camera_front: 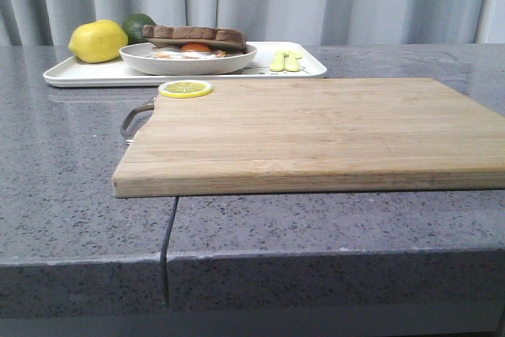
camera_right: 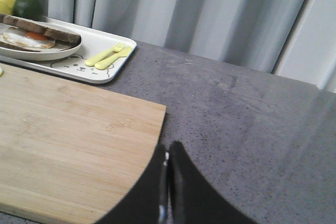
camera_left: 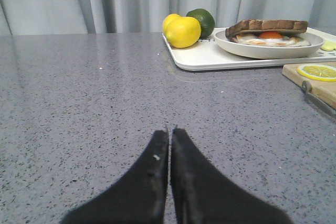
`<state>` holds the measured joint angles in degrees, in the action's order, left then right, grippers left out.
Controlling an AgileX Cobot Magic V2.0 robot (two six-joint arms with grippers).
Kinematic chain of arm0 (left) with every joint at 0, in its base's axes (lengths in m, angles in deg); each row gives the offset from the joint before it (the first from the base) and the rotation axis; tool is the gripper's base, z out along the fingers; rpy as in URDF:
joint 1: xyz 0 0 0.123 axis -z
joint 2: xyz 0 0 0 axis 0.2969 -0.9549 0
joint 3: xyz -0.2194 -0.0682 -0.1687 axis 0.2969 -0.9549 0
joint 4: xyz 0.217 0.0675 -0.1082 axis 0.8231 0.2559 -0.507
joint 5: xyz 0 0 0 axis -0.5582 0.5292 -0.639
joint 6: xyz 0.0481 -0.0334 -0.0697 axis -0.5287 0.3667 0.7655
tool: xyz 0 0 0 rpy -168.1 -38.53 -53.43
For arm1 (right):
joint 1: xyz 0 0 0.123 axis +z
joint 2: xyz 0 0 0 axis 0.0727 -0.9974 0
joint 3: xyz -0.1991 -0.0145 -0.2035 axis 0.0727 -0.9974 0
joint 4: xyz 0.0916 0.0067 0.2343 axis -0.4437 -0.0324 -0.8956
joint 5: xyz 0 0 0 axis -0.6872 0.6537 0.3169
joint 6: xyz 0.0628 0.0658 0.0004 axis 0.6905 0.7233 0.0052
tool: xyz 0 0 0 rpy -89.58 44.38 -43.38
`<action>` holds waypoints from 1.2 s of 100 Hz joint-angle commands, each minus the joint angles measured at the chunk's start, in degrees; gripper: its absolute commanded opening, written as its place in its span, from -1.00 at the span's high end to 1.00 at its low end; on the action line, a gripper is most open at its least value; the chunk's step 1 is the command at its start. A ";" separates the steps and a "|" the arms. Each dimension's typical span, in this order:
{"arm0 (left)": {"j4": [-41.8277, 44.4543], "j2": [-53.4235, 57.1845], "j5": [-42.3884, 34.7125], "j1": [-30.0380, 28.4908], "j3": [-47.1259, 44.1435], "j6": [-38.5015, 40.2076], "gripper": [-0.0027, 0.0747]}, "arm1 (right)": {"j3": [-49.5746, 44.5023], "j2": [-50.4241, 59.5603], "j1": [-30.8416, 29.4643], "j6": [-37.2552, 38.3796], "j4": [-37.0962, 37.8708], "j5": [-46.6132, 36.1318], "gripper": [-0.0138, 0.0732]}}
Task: Place bread and move sandwich to tray
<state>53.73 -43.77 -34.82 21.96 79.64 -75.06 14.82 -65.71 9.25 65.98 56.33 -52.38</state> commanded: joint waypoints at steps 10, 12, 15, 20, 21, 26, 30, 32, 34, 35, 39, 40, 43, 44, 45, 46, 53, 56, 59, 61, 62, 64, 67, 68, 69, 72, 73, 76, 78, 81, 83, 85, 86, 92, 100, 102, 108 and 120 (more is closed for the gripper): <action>-0.45 1.67 -4.58 0.30 -1.01 0.47 0.98 | -3.69 3.33 -1.57 -0.01 -2.15 -8.83 0.84; -0.45 1.67 -4.58 0.30 -1.01 0.47 0.98 | -4.42 3.99 -1.93 -0.01 -2.36 -9.04 0.84; -0.45 1.67 -4.58 0.30 -1.01 0.47 0.98 | -5.44 4.83 -2.42 -0.01 -2.90 -9.28 0.84; -0.45 1.67 -4.58 0.30 -1.01 0.47 0.98 | -7.52 6.31 -3.45 -0.01 -3.82 -9.51 0.84; -0.45 1.67 -4.58 0.30 -1.01 0.47 0.98 | -7.76 6.74 -3.59 -0.01 -3.94 -9.55 0.84; -0.45 1.67 -4.58 0.30 -1.01 0.47 0.98 | -9.49 8.32 -4.77 -0.01 -4.65 -9.74 0.84; -0.45 1.67 -4.58 0.30 -1.01 0.47 0.98 | -10.87 9.67 -5.44 -0.01 -5.13 -10.03 0.84; -0.45 1.67 -4.58 0.30 -1.01 0.47 0.98 | -11.51 10.35 -5.79 -0.01 -5.27 -10.08 0.84; -0.45 1.67 -4.58 0.30 -1.01 0.47 0.98 | -12.09 10.81 -6.13 -0.01 -5.55 -10.16 0.84; -0.45 1.67 -4.58 0.30 -1.01 0.47 0.98 | -12.25 11.25 -6.22 -0.01 -5.67 -10.16 0.84; -0.45 1.67 -4.58 0.30 -1.01 0.47 0.98 | -13.22 12.32 -6.78 -0.01 -6.21 -10.21 0.84; -0.45 1.67 -4.58 0.30 -1.01 0.47 0.98 | -13.36 12.75 -6.97 -0.01 -6.40 -10.21 0.84; -0.45 1.67 -4.58 0.30 -1.01 0.47 0.98 | -13.92 13.47 -7.32 -0.01 -6.76 -10.21 0.84; -0.45 1.67 -4.58 0.30 -1.01 0.47 0.98 | -14.18 13.84 -7.41 -0.01 -6.86 -10.26 0.84; -0.45 1.67 -4.58 0.30 -1.01 0.47 0.98 | -14.30 13.99 -7.59 -0.01 -7.03 -10.27 0.84; -0.45 1.67 -4.58 0.30 -1.01 0.47 0.98 | -14.57 14.12 -7.69 -0.01 -7.11 -10.27 0.84; -0.45 1.67 -4.58 0.30 -1.01 0.47 0.98 | -15.71 14.05 -8.52 -0.01 -7.82 -10.75 0.84; -0.45 1.67 -4.58 0.30 -1.01 0.47 0.98 | -16.18 14.05 -8.82 -0.01 -7.99 -11.07 0.84; -0.45 1.67 -4.58 0.30 -1.01 0.47 0.98 | -16.62 14.05 -8.99 -0.01 -8.13 -11.31 0.84; -0.45 1.67 -4.58 0.30 -1.01 0.47 0.98 | -16.89 14.05 -9.13 -0.01 -8.13 -11.57 0.84; -0.45 1.67 -4.58 0.30 -1.01 0.47 0.98 | -17.09 14.05 -9.13 -0.01 -8.13 -11.74 0.84; -0.45 1.67 -4.58 0.30 -1.01 0.47 0.98 | -17.27 14.05 -9.24 -0.01 -8.13 -12.17 0.84; -0.45 1.67 -4.58 0.30 -1.01 0.47 0.98 | -17.71 14.05 -9.30 -0.01 -8.13 -12.67 0.84; -0.45 1.67 -4.58 0.30 -1.01 0.47 0.98 | -17.80 14.05 -9.30 -0.01 -8.13 -12.83 0.84; -0.45 1.67 -4.58 0.30 -1.01 0.47 0.98 | -17.97 14.05 -9.31 -0.01 -8.13 -13.15 0.84; -0.45 1.67 -4.58 0.30 -1.01 0.47 0.98 | -18.35 14.05 -9.31 -0.01 -8.13 -13.86 0.84; -0.45 1.67 -4.58 0.30 -1.01 0.47 0.98 | -18.46 14.05 -9.31 -0.01 -8.13 -14.02 0.84; -0.45 1.67 -4.58 0.30 -1.01 0.47 0.98 | -19.04 14.05 -9.31 -0.01 -8.13 -15.07 0.84; -0.45 1.67 -4.58 0.30 -1.01 0.47 0.98 | -19.29 14.05 -9.31 -0.01 -8.13 -15.79 0.84; -0.45 1.67 -4.58 0.30 -1.01 0.47 0.98 | -19.99 14.05 -9.31 -0.01 -8.13 -16.72 0.84; -0.45 1.67 -4.58 0.30 -1.01 0.47 0.98 | -20.39 14.05 -9.31 -0.01 -8.13 -17.45 0.84; -0.45 1.67 -4.58 0.30 -1.01 0.47 0.98 | -20.70 14.05 -9.31 -0.01 -8.13 -18.08 0.84; -0.45 1.67 -4.58 0.30 -1.01 0.47 0.98 | -20.98 14.05 -9.31 -0.01 -8.13 -18.08 0.84; -0.45 1.67 -4.58 0.30 -1.01 0.47 0.98 | -21.78 14.05 -9.31 -0.01 -8.13 -19.40 0.84; -0.45 1.67 -4.58 0.30 -1.01 0.47 0.98 | -21.78 14.05 -9.31 -0.01 -8.13 -18.72 0.84; -0.45 1.67 -4.58 0.30 -1.01 0.47 0.98 | -21.78 14.05 -9.31 -0.01 -8.13 -18.72 0.84; -0.45 1.67 -4.58 0.30 -1.01 0.47 0.98 | -21.78 14.05 -9.31 -0.01 -8.13 -18.64 0.84; -0.45 1.67 -4.58 0.30 -1.01 0.47 0.98 | -21.78 14.05 -9.31 -0.01 -8.13 -18.47 0.84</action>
<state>53.73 -43.77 -34.82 21.96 79.64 -75.06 -6.80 -52.78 0.40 65.98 48.11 -65.68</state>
